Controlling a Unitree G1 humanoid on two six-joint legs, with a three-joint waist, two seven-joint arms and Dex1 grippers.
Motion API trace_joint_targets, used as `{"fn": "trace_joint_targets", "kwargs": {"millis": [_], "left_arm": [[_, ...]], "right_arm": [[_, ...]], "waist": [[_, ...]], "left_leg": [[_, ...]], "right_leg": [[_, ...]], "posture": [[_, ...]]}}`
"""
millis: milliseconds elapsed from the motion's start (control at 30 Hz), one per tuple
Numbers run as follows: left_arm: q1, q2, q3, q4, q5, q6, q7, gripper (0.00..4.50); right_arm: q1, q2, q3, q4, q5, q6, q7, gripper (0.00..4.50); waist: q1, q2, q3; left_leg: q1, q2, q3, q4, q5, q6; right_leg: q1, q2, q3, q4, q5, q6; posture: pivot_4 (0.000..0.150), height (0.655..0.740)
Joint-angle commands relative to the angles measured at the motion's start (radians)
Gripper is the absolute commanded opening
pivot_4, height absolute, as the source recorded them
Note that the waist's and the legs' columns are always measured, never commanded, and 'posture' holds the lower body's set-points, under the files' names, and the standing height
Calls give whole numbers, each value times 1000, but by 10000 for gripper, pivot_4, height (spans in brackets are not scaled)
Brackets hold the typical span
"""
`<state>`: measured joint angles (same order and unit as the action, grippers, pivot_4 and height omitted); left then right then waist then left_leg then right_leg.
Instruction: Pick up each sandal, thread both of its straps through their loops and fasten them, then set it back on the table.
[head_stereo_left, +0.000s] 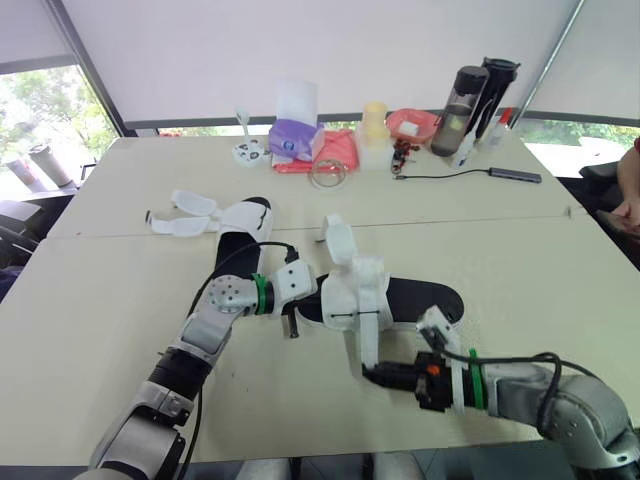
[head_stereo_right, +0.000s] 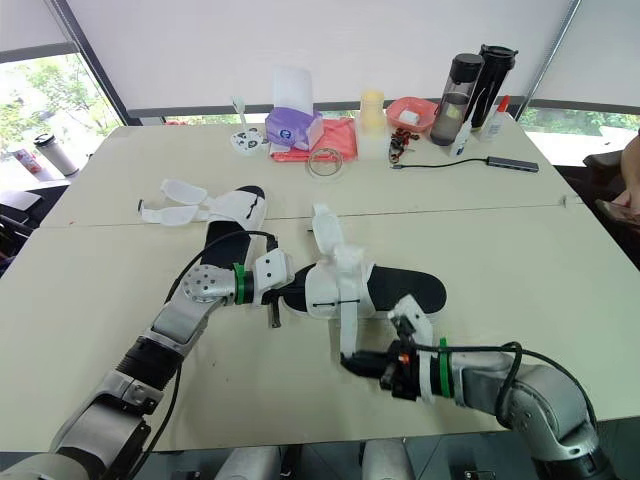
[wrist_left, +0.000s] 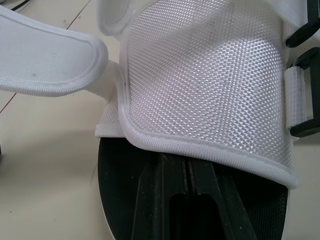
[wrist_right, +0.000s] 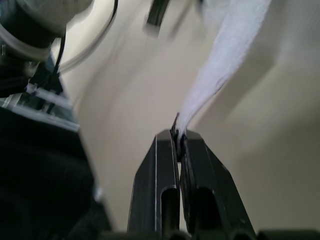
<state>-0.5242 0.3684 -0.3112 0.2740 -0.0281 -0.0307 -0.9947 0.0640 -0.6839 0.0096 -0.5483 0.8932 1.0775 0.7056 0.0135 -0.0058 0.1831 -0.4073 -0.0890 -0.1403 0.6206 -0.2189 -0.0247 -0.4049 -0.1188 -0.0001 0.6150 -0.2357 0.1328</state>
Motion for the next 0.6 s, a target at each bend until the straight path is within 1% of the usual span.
{"fn": "trace_joint_targets", "kwargs": {"millis": [33, 167, 267, 300, 367, 433, 533, 600], "left_arm": [[29, 4, -43, 31, 37, 14, -11, 0], [26, 4, -45, 34, 36, 16, -18, 0], [24, 4, -48, 36, 36, 16, -24, 0], [21, 3, -49, 39, 37, 15, -24, 0], [16, 1, -51, 47, 38, 12, -27, 0], [12, -1, -52, 54, 39, 8, -29, 0], [7, -2, -54, 66, 39, -1, -30, 0], [4, -4, -54, 72, 39, -6, -28, 0]], "right_arm": [[38, -16, 3, -80, 63, 12, 31, 462], [64, -22, -14, -117, 144, 44, 22, 462], [48, -6, -53, -126, 244, 67, -20, 462], [37, -1, -73, -122, 288, 71, -36, 462], [-1, -9, -129, -105, 448, 68, -88, 462], [-22, -29, -158, -99, 557, 61, -135, 462], [-36, -104, -191, -134, 704, 45, -156, 462], [-24, -156, -193, -171, 765, 37, -162, 462]], "waist": [[0, 0, 0], [0, 0, 0], [0, 0, -1], [1, 0, -1], [0, 0, -1], [1, 0, -1], [3, 0, -1], [4, 0, -1]], "left_leg": [[0, 0, 0, 0, 0, 0], [0, 0, 0, 1, 0, 0], [0, 0, 0, 1, 0, 0], [0, 0, 0, 1, 0, 0], [0, 0, 0, 1, 0, 0], [0, 0, 0, 1, 0, 0], [0, 0, 0, 1, 0, 0], [-1, 0, 0, 1, 0, 1]], "right_leg": [[0, 0, 0, 0, 0, 0], [0, 0, 0, 0, -2, 3], [1, 0, 0, 0, -2, 3], [1, 0, 0, 0, -2, 2], [1, 0, 0, 0, -2, 2], [1, 0, 0, 0, -1, 2], [1, -1, 0, -1, -2, 2], [1, -1, 0, -2, -1, 1]], "posture": [[1500, 7400], [1500, 7400], [1500, 7400], [1500, 7400], [1500, 7400], [1500, 7400], [1500, 7400], [1500, 7400]]}}
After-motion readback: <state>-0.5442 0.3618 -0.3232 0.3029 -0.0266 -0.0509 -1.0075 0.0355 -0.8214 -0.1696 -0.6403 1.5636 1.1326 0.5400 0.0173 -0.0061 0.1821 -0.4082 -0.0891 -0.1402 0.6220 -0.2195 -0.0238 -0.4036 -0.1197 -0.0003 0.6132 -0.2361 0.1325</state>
